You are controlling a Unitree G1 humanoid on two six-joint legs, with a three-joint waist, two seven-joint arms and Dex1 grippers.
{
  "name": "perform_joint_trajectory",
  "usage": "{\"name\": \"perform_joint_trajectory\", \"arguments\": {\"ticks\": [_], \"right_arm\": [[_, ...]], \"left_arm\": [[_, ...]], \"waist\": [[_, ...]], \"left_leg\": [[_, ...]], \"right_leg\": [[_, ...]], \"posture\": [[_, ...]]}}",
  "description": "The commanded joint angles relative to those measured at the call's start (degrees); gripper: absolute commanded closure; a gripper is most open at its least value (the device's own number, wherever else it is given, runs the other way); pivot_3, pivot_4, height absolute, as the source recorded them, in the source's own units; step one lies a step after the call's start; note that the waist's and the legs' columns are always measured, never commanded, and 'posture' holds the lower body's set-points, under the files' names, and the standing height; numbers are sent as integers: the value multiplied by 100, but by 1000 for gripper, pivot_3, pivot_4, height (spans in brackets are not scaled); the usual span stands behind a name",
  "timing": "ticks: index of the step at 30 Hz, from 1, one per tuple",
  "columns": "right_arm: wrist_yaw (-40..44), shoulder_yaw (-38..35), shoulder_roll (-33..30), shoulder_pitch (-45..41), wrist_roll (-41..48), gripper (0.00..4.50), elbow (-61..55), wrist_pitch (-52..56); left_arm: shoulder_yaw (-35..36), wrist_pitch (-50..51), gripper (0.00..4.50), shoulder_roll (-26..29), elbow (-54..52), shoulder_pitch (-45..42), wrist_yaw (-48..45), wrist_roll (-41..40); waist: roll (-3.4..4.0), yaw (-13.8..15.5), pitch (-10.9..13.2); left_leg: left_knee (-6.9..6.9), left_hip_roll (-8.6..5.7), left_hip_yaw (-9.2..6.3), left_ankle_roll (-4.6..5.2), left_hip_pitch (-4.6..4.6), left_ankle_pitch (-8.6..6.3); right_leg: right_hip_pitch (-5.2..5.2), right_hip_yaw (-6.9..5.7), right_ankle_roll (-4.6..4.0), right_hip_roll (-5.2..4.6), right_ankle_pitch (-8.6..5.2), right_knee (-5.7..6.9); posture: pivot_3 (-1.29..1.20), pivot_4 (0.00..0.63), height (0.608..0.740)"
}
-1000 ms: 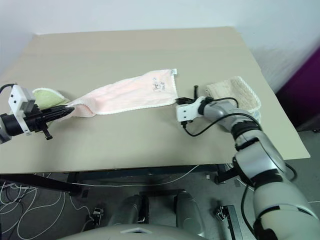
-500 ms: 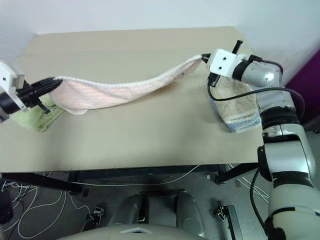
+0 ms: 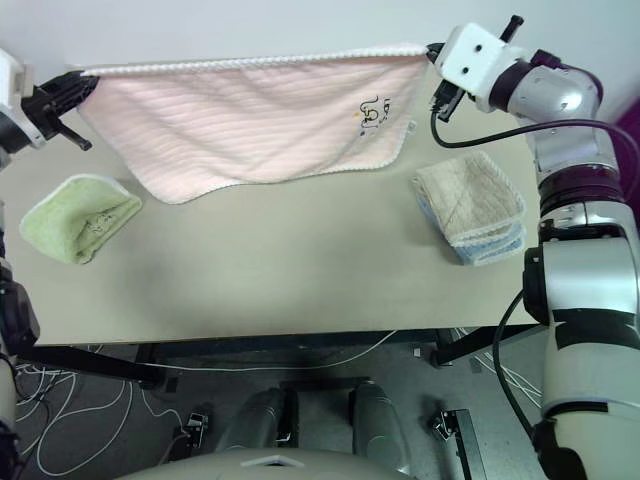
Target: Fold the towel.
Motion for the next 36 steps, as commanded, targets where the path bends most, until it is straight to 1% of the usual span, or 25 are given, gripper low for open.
{"name": "perform_joint_trajectory", "arguments": {"ticks": [1,4,7,9,12,16,20,23,25,26,27,28,30,32,34,36], "right_arm": [[844,-512,-418,572,831,4447,-1028,435],[1524,-797,-705,1486,1511,4447,-2221,1227],[2012,-1114,-1004,2498,2183,4447,-3426,2149],[2283,-1276,-1173,3155,2575,4447,-4127,2746],[2522,-1427,-1340,3923,2872,4447,-4870,3314],[2192,-1380,-1063,4064,2770,4447,-5038,3513],[1929,-817,-459,4094,2408,4447,-5224,3503],[1583,-326,199,3953,1914,3842,-5003,3225],[1450,-56,480,3902,1547,3190,-4795,2887],[1366,82,618,3869,1356,2761,-4645,2683],[1178,320,744,3785,966,2484,-4370,2266],[979,518,857,3692,616,2072,-4100,1867],[557,767,1022,3488,61,1475,-3577,1139],[-50,1026,1094,3210,-621,713,-3038,414],[-513,1210,1144,2980,-1071,113,-2559,-80],[-1004,1430,1142,2733,-1588,49,-2074,-454]], "left_arm": [[453,281,4500,439,-636,589,-704,-536],[706,1030,4500,650,-1370,1408,-1160,-986],[1040,1786,4500,853,-2465,2598,-1598,-1467],[1250,2225,4500,923,-3098,3255,-1703,-1702],[1499,2588,4500,917,-3750,3867,-1678,-1907],[1532,2800,4500,763,-4130,4153,-1458,-1944],[1424,2949,4500,665,-4322,4089,-1283,-1973],[1298,3054,4500,545,-4446,3994,-1158,-1980],[1226,3091,4500,479,-4509,3950,-1092,-1958],[1194,3121,4500,442,-4552,3927,-1058,-1960],[1156,3159,4500,403,-4621,3916,-1029,-1963],[1131,3192,4500,372,-4687,3917,-1004,-1965],[1111,3249,4500,331,-4782,3926,-953,-1972],[1113,3295,4500,294,-4860,3947,-908,-1977],[1122,3338,4500,270,-4933,3973,-869,-1995],[1148,3389,4500,254,-5029,4018,-824,-2025]], "waist": [[0,-8,0],[0,5,0],[3,24,1],[3,35,1],[2,72,0],[1,81,0],[-2,68,-2],[-1,46,-1],[-1,47,-1],[-1,59,-1],[-2,64,-1],[-4,63,-3],[-4,65,-3],[-3,62,-2],[-4,49,-2],[-4,42,-2]], "left_leg": [[2,2,3,-9,-2,5],[10,3,1,-1,-7,1],[19,4,-1,7,-12,-4],[21,5,-2,8,-12,-5],[29,7,-7,9,-11,-5],[34,5,-5,10,-7,-6],[31,6,-5,9,-3,-6],[30,7,-3,9,-3,-6],[29,7,-2,9,-4,-5],[29,6,0,8,-5,-5],[31,4,0,9,-6,-5],[32,3,0,9,-6,-5],[33,2,0,8,-5,-5],[30,2,-1,7,-6,-4],[30,2,0,6,-6,-4],[29,2,-1,4,-6,-3]], "right_leg": [[-2,0,0,0,0,3],[-3,-1,0,-2,0,7],[-6,0,-1,-3,0,13],[-6,0,-1,-6,-1,14],[0,-2,-1,-12,-1,12],[4,-2,-1,-14,-1,6],[3,-2,-2,-11,-1,7],[0,0,-2,-9,-1,9],[-4,0,-1,-7,-1,10],[-5,1,-1,-5,-1,10],[-5,0,-2,-7,-1,11],[-4,0,-1,-7,-1,10],[-4,0,-1,-6,0,10],[-8,-1,-2,-5,-1,11],[-8,-1,-2,-5,-1,12],[-8,-1,-2,-4,-1,11]], "posture": [[0,150,740],[0,150,740],[0,150,740],[0,150,740],[0,150,740],[0,150,740],[0,150,740],[0,150,740],[0,150,740],[0,150,740],[0,150,740],[0,150,740],[0,150,740],[0,150,740],[0,150,740],[0,150,740]]}}
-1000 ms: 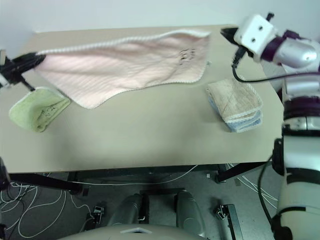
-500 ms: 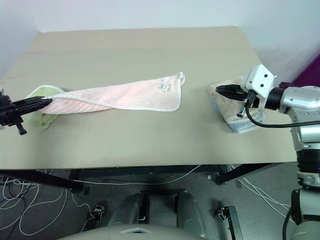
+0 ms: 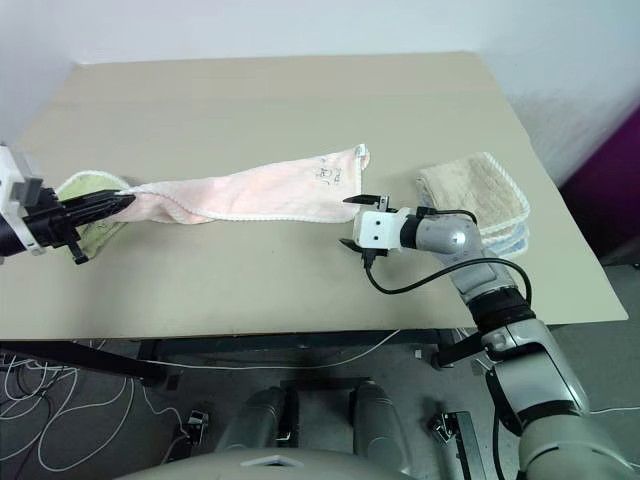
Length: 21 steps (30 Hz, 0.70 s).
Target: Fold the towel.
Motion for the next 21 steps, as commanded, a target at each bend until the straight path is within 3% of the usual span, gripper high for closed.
{"name": "perform_joint_trajectory", "arguments": {"ticks": [1,10,21], "right_arm": [[-897,258,12,-463,-837,49,666,-735],[-2487,863,107,-1249,-2068,49,2004,-1195],[-3525,1490,187,-1736,-2847,49,2798,-1251]], "left_arm": [[171,99,4500,10,-325,40,86,-171],[235,403,4500,-80,-861,403,292,-408],[197,518,4500,-73,-1047,577,395,-480]], "waist": [[0,-11,0],[-4,-21,-3],[-8,-21,-5]], "left_leg": [[-1,0,0,-2,1,1],[-3,2,1,-23,11,13],[-9,2,0,-19,42,11]], "right_leg": [[0,0,0,1,0,0],[9,4,-1,4,0,0],[40,5,-2,6,-1,-1]], "posture": [[0,150,740],[0,150,740],[0,150,740]]}}
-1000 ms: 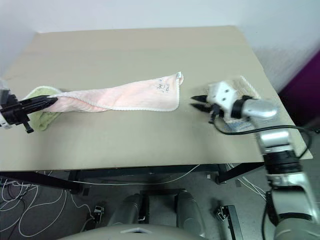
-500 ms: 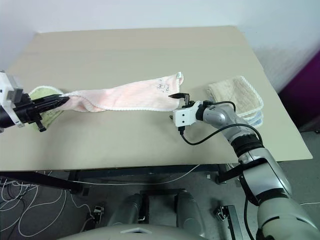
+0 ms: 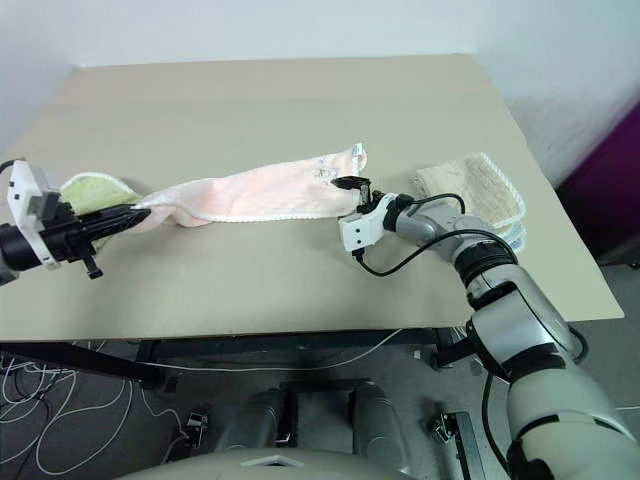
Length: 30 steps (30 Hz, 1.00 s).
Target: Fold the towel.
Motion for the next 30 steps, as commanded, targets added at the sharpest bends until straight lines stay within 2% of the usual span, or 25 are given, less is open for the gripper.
{"name": "perform_joint_trajectory", "arguments": {"ticks": [1,19,23,30], "right_arm": [[-255,192,-26,-150,-337,49,302,153],[-809,538,-700,-283,-711,49,644,67],[-857,577,-685,-296,-744,49,688,55],[-951,661,-298,-353,-735,49,682,7]], "left_arm": [[159,33,4500,29,-209,-4,27,-109],[165,5,4500,45,-179,-16,56,-59],[142,-11,4500,29,-167,-22,57,-48],[88,-43,4500,-14,-133,-52,53,-42]], "waist": [[0,-3,0],[-4,85,-2],[-4,85,-2],[-6,46,-4]], "left_leg": [[-1,0,0,0,2,0],[1,-8,-6,0,6,0],[1,-8,-6,0,6,0],[1,-7,-6,0,7,0]], "right_leg": [[1,0,0,0,0,0],[14,-4,-1,-6,0,-4],[15,-4,-1,-6,0,-4],[15,-4,-1,-4,0,-4]], "posture": [[0,150,740],[0,150,740],[0,150,740],[0,150,740]]}}
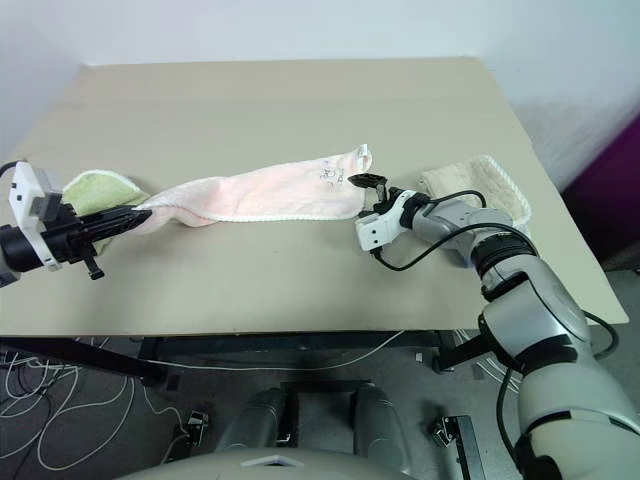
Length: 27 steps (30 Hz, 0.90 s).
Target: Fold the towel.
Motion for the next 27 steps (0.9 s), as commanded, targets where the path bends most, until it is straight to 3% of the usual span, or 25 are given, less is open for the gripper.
{"name": "perform_joint_trajectory", "arguments": {"ticks": [1,6,9,20,27], "right_arm": [[14,130,180,-101,-167,49,194,101],[39,131,453,-181,-115,49,241,38],[139,93,504,-171,-47,632,274,-43],[255,14,432,-57,20,4485,260,-163],[381,-212,327,10,301,4485,197,-210]], "left_arm": [[87,-111,4500,-18,-77,-94,3,-39],[60,-144,4500,-52,-45,-113,-7,-20],[59,-153,4500,-73,-53,-102,0,-19],[147,-162,4500,-116,-128,39,43,-26],[152,-198,4500,-161,-151,94,93,-4]], "waist": [[-1,-37,-1],[-6,-149,-4],[-6,-214,-4],[-10,-202,-6],[-11,-192,-6]], "left_leg": [[-1,0,0,0,1,0],[-14,10,1,-2,7,1],[-21,11,0,-2,8,1],[-26,11,0,-2,5,1],[-26,11,0,-2,6,1]], "right_leg": [[0,0,0,0,0,0],[-2,1,-6,9,-3,1],[-5,1,-12,10,-7,3],[-12,2,-16,9,-9,3],[-10,1,-16,9,-9,2]], "posture": [[0,150,740],[0,150,740],[0,150,740],[0,150,740],[0,150,740]]}}
